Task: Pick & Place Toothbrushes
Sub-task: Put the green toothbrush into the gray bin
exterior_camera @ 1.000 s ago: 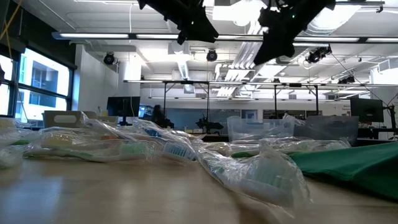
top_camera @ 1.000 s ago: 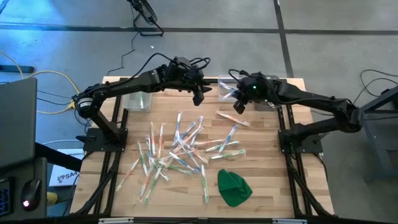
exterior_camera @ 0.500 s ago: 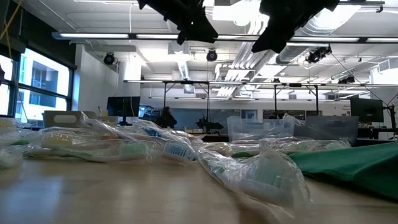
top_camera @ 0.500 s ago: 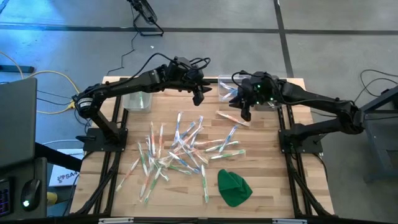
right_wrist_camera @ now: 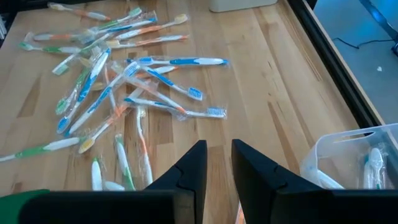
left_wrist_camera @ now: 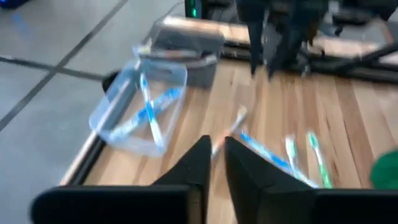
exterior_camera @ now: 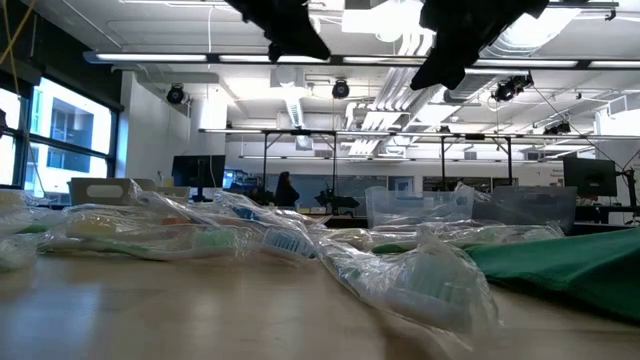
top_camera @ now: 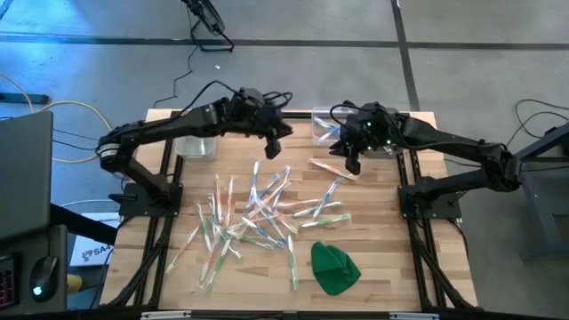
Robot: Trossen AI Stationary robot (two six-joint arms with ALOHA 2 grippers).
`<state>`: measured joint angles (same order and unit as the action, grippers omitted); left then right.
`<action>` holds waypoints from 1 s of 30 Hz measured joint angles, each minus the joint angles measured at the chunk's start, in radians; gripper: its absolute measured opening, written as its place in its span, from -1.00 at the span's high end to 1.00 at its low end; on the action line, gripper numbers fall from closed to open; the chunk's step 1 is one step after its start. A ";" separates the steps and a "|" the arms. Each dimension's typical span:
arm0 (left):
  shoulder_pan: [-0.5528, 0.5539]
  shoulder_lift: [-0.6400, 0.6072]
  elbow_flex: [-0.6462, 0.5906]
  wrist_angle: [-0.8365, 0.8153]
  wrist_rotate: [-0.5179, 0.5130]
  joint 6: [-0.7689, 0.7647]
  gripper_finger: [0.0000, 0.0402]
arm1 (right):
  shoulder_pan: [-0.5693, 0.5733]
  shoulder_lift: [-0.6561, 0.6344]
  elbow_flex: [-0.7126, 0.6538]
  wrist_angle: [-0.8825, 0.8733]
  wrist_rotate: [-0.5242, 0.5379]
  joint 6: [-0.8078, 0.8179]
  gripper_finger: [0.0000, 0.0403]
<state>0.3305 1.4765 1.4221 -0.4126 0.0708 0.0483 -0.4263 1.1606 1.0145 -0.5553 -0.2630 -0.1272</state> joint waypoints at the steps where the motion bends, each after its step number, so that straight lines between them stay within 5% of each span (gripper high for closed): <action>1: -0.005 -0.019 -0.025 0.000 -0.006 0.000 0.89 | 0.000 0.000 0.000 -0.003 0.000 0.000 0.67; 17: -0.086 -0.433 -0.474 0.132 -0.103 -0.080 0.99 | 0.000 0.000 0.000 -0.011 -0.002 -0.008 0.67; 30: -0.097 -0.625 -0.628 0.188 -0.125 -0.124 0.99 | -0.001 0.000 0.000 -0.016 -0.001 -0.009 0.67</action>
<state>0.2338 0.8511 0.7936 -0.2249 -0.0544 -0.0759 -0.4271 1.1610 1.0145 -0.5713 -0.2643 -0.1360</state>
